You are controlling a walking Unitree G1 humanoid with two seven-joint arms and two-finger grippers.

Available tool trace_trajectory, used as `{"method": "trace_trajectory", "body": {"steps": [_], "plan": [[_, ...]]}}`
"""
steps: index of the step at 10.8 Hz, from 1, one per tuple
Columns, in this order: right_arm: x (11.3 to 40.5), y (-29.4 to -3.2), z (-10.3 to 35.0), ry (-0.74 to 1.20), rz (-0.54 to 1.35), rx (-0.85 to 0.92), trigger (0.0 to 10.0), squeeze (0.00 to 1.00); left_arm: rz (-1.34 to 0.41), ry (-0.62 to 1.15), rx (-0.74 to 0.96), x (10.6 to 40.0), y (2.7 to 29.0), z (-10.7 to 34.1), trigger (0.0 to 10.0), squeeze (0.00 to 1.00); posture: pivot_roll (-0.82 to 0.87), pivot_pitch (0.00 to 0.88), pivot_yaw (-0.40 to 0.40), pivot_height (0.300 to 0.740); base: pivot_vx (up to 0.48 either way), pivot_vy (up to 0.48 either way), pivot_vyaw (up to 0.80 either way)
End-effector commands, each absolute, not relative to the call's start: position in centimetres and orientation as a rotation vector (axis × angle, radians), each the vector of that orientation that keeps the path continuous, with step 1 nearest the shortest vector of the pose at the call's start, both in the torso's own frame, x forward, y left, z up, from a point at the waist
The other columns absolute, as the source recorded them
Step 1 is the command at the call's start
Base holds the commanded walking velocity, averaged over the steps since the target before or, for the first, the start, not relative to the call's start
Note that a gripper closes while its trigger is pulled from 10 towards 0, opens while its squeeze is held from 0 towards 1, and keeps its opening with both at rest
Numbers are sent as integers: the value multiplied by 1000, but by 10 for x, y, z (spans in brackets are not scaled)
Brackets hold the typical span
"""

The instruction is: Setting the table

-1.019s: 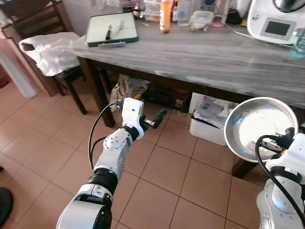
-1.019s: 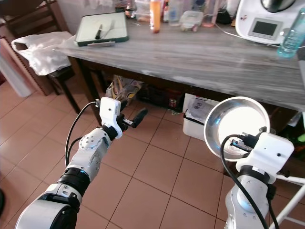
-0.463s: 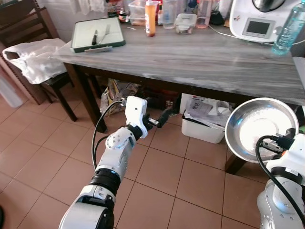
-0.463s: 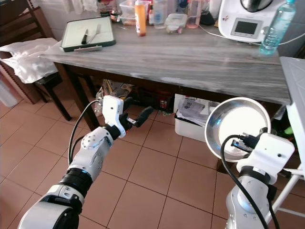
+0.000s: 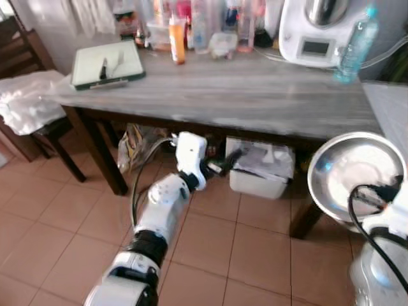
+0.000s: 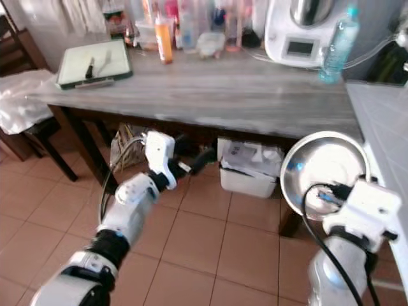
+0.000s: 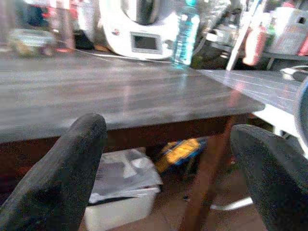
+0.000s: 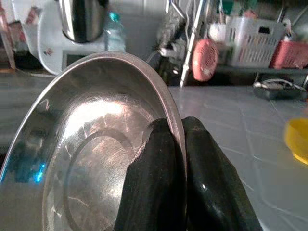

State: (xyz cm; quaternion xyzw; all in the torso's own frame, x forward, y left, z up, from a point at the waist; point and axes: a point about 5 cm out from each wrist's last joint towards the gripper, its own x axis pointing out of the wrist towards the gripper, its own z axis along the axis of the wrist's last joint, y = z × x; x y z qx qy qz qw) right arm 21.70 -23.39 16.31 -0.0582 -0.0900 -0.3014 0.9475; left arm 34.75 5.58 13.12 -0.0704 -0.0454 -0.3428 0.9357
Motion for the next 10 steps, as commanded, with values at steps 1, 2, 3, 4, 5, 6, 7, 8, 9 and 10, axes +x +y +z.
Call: {"method": "trace_trajectory", "body": {"steps": [1, 2, 3, 4, 5, 6, 7, 8, 9, 10], "plan": [[217, -229, 167, -199, -600, -108, 10000, 0, -683, -89, -135, 349, 64, 131, 10000, 0, -77, 58, 48, 740, 382, 0, 0], [217, -229, 166, -197, -600, -109, 10000, 0, -683, -88, -134, 349, 65, 132, 10000, 0, -74, 60, 50, 740, 386, 0, 0], [218, -228, 166, -197, -598, -109, 10000, 0, -684, -87, -133, 349, 65, 132, 10000, 0, -74, 60, 50, 740, 386, 0, 0], [218, -228, 166, -198, -597, -109, 10000, 0, -686, -87, -134, 349, 64, 131, 10000, 0, -72, 61, 52, 740, 382, 0, 0], [218, -228, 166, -198, -596, -110, 10000, 0, -689, -86, -134, 348, 63, 131, 10000, 0, -72, 61, 52, 740, 382, 0, 0], [218, -228, 166, -198, -596, -110, 10000, 0, -690, -85, -134, 348, 63, 131, 10000, 0, -72, 61, 52, 740, 382, 0, 0], [218, -227, 167, -202, -595, -110, 10000, 0, -690, -85, -133, 348, 64, 131, 10000, 0, -70, 63, 52, 740, 382, 0, 0], [218, -227, 167, -203, -595, -110, 10000, 0, -691, -85, -134, 348, 64, 131, 10000, 0, -69, 64, 53, 740, 386, 0, 0], [218, -227, 167, -204, -594, -111, 10000, 0, -693, -86, -134, 347, 63, 132, 10000, 0, -69, 65, 52, 740, 382, 0, 0], [219, -227, 169, -211, -594, -112, 10000, 0, -696, -91, -139, 347, 61, 134, 10000, 0, -69, 64, 51, 740, 382, 0, 0]]}}
